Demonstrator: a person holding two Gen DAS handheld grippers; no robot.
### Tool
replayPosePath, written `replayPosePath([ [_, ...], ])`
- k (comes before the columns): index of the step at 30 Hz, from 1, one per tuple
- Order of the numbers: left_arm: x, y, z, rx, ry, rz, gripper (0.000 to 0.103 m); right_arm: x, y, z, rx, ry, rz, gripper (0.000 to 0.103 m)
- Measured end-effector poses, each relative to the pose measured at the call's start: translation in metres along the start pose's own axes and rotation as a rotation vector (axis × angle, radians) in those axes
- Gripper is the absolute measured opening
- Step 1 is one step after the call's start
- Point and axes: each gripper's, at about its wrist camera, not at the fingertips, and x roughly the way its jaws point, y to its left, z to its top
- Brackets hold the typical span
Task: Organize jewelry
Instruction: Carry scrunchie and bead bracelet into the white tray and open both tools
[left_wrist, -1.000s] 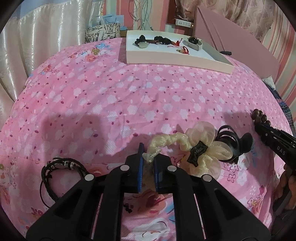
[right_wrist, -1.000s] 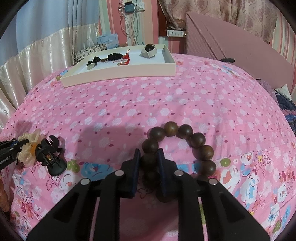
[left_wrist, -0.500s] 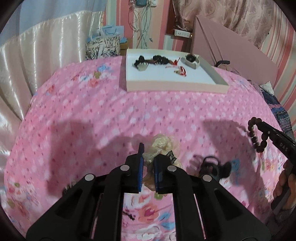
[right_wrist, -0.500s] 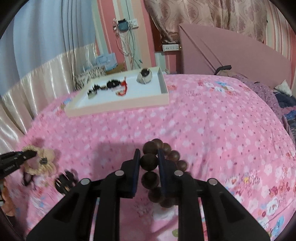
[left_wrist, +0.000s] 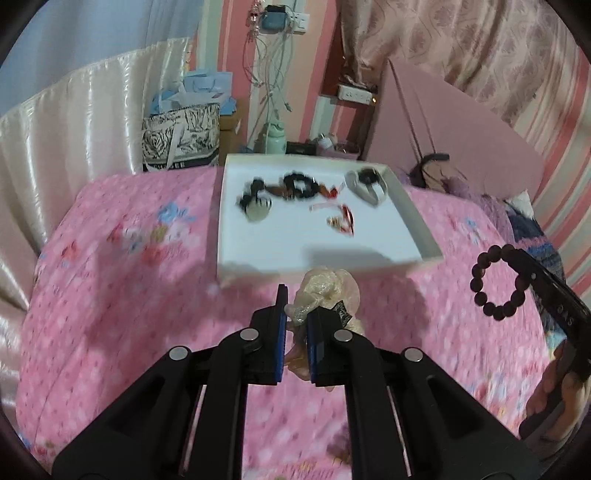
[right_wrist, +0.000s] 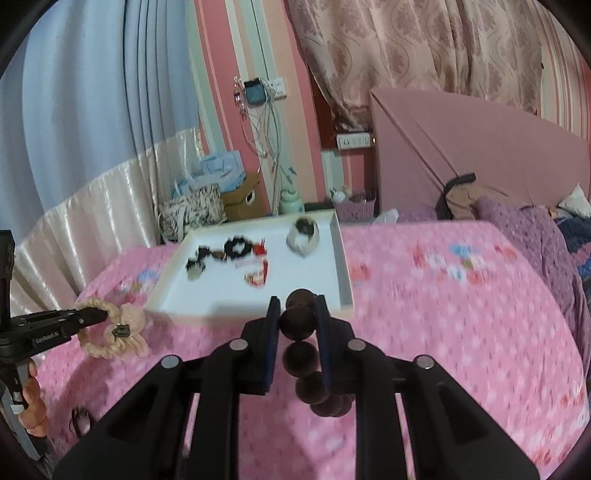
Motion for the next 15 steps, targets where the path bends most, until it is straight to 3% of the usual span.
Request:
replayPosePath([
  [4, 0.026, -0.004, 0.03, -0.011, 0.001, -0.022, 0.007, 0.032, 0.008, 0.026, 0.008, 0.008, -0.009, 0.019],
  [15, 0.116, -0.017, 0.09, 0.024, 0.037, 0.05, 0.007, 0.136, 0.003, 0.059, -0.01, 0.045, -0.091, 0.019],
])
